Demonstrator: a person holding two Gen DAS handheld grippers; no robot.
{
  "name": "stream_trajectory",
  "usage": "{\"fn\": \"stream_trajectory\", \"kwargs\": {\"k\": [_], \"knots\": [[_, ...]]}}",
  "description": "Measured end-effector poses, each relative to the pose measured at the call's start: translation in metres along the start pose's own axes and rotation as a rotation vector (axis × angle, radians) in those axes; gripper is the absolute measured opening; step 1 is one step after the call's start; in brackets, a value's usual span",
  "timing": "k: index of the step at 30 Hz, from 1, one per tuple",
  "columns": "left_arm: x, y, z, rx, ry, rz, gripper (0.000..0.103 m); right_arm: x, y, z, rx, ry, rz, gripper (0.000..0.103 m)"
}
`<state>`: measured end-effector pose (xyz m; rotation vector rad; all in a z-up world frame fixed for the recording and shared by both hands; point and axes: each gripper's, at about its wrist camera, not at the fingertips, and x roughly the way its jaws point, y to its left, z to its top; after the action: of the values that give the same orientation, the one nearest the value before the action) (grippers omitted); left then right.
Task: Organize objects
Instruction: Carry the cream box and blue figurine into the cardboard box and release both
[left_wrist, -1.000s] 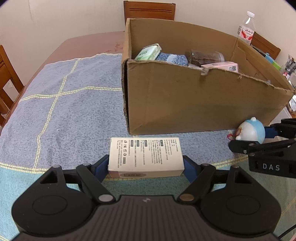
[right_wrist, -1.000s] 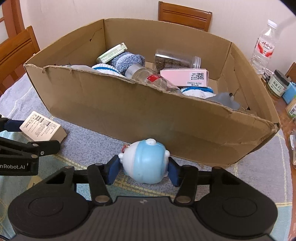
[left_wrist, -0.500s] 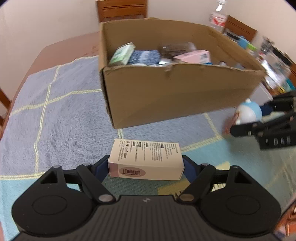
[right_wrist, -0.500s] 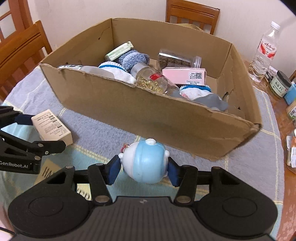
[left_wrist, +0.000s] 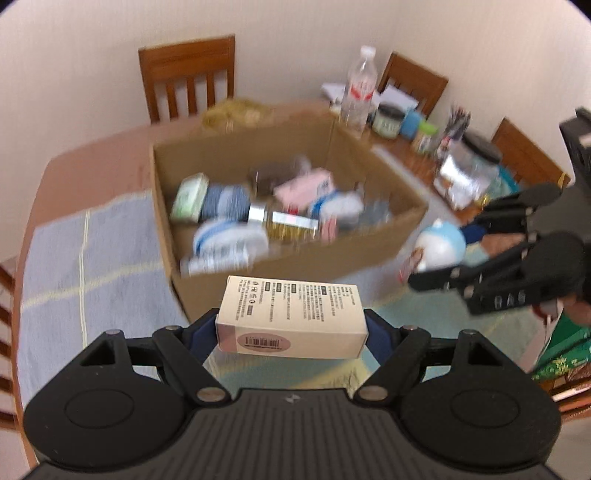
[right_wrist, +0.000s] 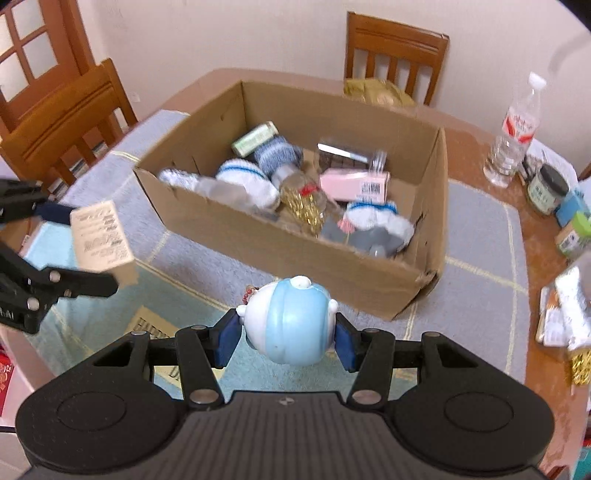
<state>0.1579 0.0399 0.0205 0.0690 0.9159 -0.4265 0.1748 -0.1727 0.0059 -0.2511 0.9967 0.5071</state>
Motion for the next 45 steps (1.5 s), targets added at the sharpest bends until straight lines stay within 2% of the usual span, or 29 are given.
{"fn": "stream_trajectory", "kwargs": {"k": [7, 12, 13, 14, 15, 17, 25, 36, 45], "knots": [[0.0, 0.005, 0.053, 0.032, -0.114, 0.042, 0.08, -0.025, 0.001, 0.027, -0.019, -0.078, -0.001, 0.058], [0.021, 0.014, 0.082, 0.05, -0.131, 0.086, 0.081, -0.033, -0.001, 0.044, -0.012, -0.125, 0.007, 0.058], [0.024, 0.015, 0.085, 0.05, -0.139, 0.105, 0.085, -0.033, -0.001, 0.046, -0.011, -0.128, 0.006, 0.058], [0.028, 0.017, 0.088, 0.056, -0.148, 0.128, 0.098, -0.033, -0.002, 0.049, -0.008, -0.129, 0.003, 0.058], [0.029, 0.019, 0.088, 0.063, -0.157, 0.151, 0.102, -0.032, -0.002, 0.052, -0.005, -0.129, 0.001, 0.058], [0.034, 0.022, 0.088, 0.071, -0.16, 0.184, 0.102, -0.031, -0.003, 0.055, -0.003, -0.13, -0.001, 0.058], [0.03, 0.038, 0.068, 0.047, -0.131, 0.205, 0.102, -0.016, -0.007, 0.066, -0.015, -0.104, -0.016, 0.058], [0.012, 0.062, 0.033, -0.087, -0.14, 0.246, 0.102, 0.011, 0.0, 0.101, -0.042, -0.084, -0.008, 0.058], [0.007, 0.081, -0.002, -0.135, -0.114, 0.269, 0.102, 0.033, 0.024, 0.138, -0.082, -0.083, 0.012, 0.058]]}}
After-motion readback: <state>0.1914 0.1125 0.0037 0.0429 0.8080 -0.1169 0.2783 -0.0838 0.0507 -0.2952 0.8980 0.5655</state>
